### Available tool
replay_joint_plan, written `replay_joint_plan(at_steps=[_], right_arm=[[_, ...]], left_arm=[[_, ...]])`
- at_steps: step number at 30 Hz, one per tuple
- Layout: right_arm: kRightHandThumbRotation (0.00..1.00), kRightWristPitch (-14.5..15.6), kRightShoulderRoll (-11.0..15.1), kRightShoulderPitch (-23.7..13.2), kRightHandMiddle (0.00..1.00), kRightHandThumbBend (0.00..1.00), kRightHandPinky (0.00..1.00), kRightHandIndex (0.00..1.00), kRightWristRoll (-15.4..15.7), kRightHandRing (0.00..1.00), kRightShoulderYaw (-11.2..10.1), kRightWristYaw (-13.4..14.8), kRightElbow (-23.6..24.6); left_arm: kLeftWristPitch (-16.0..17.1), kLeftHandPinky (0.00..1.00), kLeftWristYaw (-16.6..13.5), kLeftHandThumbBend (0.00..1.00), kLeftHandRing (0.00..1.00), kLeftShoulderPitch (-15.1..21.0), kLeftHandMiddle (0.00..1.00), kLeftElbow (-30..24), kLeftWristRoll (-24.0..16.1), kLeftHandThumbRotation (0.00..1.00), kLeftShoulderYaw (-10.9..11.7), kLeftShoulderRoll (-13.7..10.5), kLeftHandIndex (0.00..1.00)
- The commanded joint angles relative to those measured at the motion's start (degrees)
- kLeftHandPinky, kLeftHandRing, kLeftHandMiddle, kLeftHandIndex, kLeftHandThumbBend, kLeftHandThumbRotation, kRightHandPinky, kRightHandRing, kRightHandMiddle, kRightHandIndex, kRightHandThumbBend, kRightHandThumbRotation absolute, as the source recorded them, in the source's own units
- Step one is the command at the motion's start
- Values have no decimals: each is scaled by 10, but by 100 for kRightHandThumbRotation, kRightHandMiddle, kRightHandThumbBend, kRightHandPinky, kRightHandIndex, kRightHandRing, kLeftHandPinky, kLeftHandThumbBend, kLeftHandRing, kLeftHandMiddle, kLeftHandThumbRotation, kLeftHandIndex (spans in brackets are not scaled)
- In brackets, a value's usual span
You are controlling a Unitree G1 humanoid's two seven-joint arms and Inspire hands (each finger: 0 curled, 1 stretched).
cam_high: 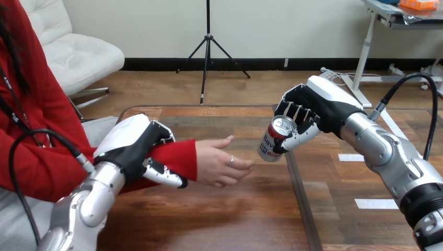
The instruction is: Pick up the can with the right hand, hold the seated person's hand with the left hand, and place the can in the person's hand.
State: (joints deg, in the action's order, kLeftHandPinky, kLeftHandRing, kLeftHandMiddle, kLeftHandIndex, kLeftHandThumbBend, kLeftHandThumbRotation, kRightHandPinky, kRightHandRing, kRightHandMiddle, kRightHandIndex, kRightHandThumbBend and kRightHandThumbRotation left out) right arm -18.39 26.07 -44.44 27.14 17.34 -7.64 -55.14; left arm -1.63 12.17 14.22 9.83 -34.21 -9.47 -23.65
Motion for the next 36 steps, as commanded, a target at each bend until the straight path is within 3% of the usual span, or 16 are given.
replay_joint_plan(at_steps=[1,19,36], right_arm=[[0,-18,-3,-76,45,75,36,45,-14,40,-21,7,85],[0,-2,-11,-76,47,73,37,45,-12,41,-19,0,98],[0,-10,-22,-79,46,74,36,45,-13,40,-17,4,112]], left_arm=[[30,22,-55,73,27,193,36,-73,32,0,7,69,36],[33,23,-63,71,29,212,36,-66,30,0,2,95,37],[33,21,-57,71,27,222,35,-56,26,0,-5,112,37]])
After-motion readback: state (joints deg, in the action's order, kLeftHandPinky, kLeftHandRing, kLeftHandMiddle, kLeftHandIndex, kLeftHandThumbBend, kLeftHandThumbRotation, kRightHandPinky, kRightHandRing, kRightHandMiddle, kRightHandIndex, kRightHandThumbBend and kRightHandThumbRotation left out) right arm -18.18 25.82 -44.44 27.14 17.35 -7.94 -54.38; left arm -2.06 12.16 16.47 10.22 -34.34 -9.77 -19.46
